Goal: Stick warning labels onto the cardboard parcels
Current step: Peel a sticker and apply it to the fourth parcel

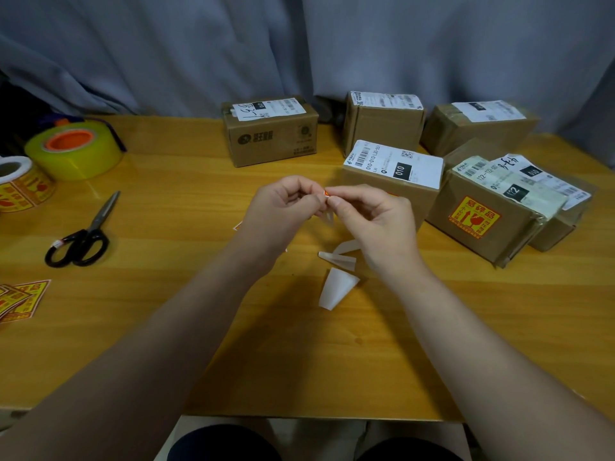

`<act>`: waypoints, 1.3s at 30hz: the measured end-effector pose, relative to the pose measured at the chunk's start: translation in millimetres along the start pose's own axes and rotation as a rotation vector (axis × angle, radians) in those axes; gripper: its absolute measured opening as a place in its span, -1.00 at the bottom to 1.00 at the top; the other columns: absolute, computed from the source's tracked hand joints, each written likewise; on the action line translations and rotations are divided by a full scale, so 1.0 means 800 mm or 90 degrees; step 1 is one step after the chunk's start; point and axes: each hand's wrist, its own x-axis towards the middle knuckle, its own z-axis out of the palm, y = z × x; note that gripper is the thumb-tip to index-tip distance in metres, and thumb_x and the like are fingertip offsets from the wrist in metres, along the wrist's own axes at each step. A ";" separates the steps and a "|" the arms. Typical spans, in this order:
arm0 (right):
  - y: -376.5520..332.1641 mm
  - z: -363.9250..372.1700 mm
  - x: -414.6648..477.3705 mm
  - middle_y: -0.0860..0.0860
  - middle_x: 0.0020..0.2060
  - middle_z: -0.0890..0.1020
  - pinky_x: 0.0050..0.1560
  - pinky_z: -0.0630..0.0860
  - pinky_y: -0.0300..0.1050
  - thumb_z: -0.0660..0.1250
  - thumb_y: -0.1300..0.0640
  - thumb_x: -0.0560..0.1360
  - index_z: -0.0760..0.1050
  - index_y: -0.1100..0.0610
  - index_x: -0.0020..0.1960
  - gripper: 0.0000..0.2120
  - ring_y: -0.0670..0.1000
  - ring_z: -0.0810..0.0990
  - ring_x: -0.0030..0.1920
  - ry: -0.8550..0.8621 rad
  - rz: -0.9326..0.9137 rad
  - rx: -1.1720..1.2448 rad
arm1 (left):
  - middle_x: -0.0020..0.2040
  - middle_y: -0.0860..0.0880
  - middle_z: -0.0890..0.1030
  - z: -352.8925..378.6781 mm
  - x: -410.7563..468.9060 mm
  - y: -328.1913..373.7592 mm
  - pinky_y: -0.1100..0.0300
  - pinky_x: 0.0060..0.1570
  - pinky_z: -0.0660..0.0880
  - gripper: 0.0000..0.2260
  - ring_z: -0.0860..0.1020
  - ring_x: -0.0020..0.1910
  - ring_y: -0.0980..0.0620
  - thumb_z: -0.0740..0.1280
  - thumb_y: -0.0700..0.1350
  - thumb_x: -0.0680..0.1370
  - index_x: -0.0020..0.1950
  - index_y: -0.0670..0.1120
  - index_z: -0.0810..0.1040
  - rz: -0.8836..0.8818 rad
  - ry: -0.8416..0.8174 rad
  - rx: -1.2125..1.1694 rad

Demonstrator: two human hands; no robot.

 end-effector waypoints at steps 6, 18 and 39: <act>0.001 -0.001 0.001 0.06 -0.14 0.68 -0.01 0.56 -0.21 0.37 0.30 0.47 0.60 0.11 0.05 -0.81 -0.06 0.65 -0.07 0.004 0.006 0.013 | -0.37 0.07 0.56 0.001 0.000 -0.001 0.43 -0.27 0.42 -0.85 0.52 -0.34 0.24 0.29 -0.33 0.51 -0.21 -0.13 0.54 0.013 0.000 -0.001; 0.001 0.001 0.004 -0.03 -0.13 0.67 0.04 0.56 -0.20 0.37 0.27 0.48 0.60 0.12 0.07 -0.82 -0.08 0.64 -0.03 0.005 0.017 0.003 | -0.31 0.05 0.58 -0.005 0.002 -0.006 0.38 -0.21 0.44 -0.86 0.51 -0.27 0.18 0.29 -0.28 0.52 -0.18 -0.11 0.58 0.008 0.002 0.001; 0.024 0.002 0.009 -0.04 -0.14 0.67 0.01 0.56 -0.15 0.39 0.28 0.45 0.65 0.16 0.01 -0.84 -0.10 0.64 -0.07 -0.002 -0.042 -0.102 | -0.30 -0.01 0.60 -0.003 0.004 -0.013 0.35 -0.23 0.48 -0.87 0.54 -0.29 0.16 0.31 -0.26 0.52 -0.18 -0.10 0.59 -0.052 0.023 0.021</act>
